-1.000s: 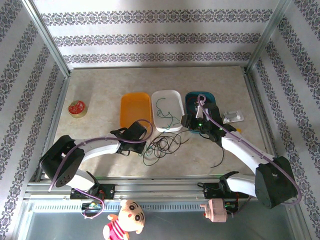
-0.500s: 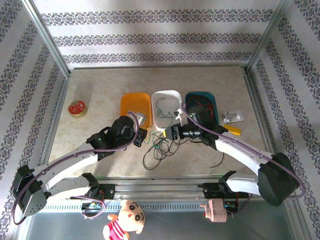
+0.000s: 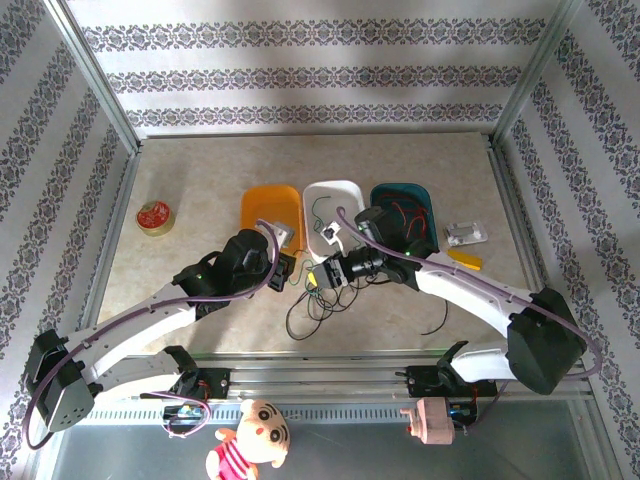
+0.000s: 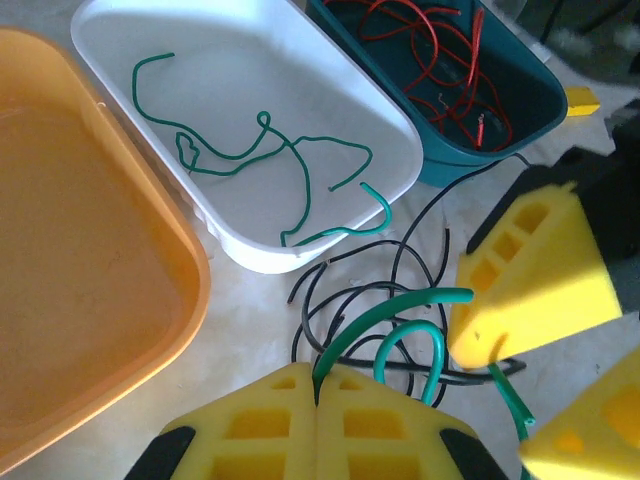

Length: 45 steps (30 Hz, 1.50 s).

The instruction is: Untangle the cables

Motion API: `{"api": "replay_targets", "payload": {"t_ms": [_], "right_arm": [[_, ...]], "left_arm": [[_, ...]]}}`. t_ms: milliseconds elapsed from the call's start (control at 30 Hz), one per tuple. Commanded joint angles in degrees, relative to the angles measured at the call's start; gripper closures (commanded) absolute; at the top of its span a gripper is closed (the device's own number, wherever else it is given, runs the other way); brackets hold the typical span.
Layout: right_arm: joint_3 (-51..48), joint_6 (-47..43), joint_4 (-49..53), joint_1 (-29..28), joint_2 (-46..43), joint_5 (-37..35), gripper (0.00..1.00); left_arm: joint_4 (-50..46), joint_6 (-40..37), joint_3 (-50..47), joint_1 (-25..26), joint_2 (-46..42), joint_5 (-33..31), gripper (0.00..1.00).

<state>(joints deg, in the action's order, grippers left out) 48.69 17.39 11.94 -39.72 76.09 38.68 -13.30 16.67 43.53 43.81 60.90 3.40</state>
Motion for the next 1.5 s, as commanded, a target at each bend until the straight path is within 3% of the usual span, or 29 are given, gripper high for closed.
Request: {"api": "replay_targets", "payload": {"t_ms": [0, 200, 367, 467, 833, 967, 1000, 1033, 1133, 1300, 1467], "right_arm": [[2.5, -5.1, 6.4, -2.1, 0.7, -5.7, 0.55], [2.7, -6.1, 7.7, -3.2, 1.2, -13.4, 0.58], [2.2, -4.6, 5.7, -2.6, 0.5, -15.8, 0.90], [0.8, -3.3, 4.0, -1.0, -0.9, -13.6, 1.00], [-8.9, 2.2, 0.1, 7.2, -6.0, -7.8, 1.00], [-9.9, 2.7, -0.5, 7.7, -6.6, -6.5, 1.00], [-9.6, 2.7, -0.5, 7.7, -6.6, -6.1, 0.89], [-9.4, 2.8, -0.8, 7.8, -6.7, -5.8, 0.71], [-9.4, 4.3, -2.1, 9.0, -7.8, -6.8, 0.58], [-11.0, 7.1, -4.4, 12.3, -8.7, -5.3, 0.56], [-11.7, 5.2, -3.2, 10.9, -9.0, 1.2, 0.56]], "left_arm": [[0.3, -1.2, 0.8, 0.6, -0.3, -0.8, 1.00], [0.7, -0.9, 0.9, 0.6, 0.2, -0.2, 1.00], [0.7, -0.6, 0.6, 0.6, 0.2, 0.0, 1.00], [0.5, -0.2, 0.4, 0.6, 0.1, -0.7, 1.00], [2.6, 3.2, -1.1, 0.2, -7.3, -16.4, 1.00], [3.7, 2.6, 0.6, 0.0, -7.5, -12.9, 1.00], [3.8, 2.3, 1.2, 0.0, -6.9, -11.3, 1.00], [3.6, 1.9, 2.1, 0.0, -6.0, -9.8, 1.00], [2.9, 0.3, 3.8, 0.0, -3.4, -5.9, 1.00], [2.5, -0.5, 4.7, 0.0, -2.3, -3.6, 1.00], [1.9, -0.3, 5.0, 0.0, -1.8, -3.4, 1.00]]}}
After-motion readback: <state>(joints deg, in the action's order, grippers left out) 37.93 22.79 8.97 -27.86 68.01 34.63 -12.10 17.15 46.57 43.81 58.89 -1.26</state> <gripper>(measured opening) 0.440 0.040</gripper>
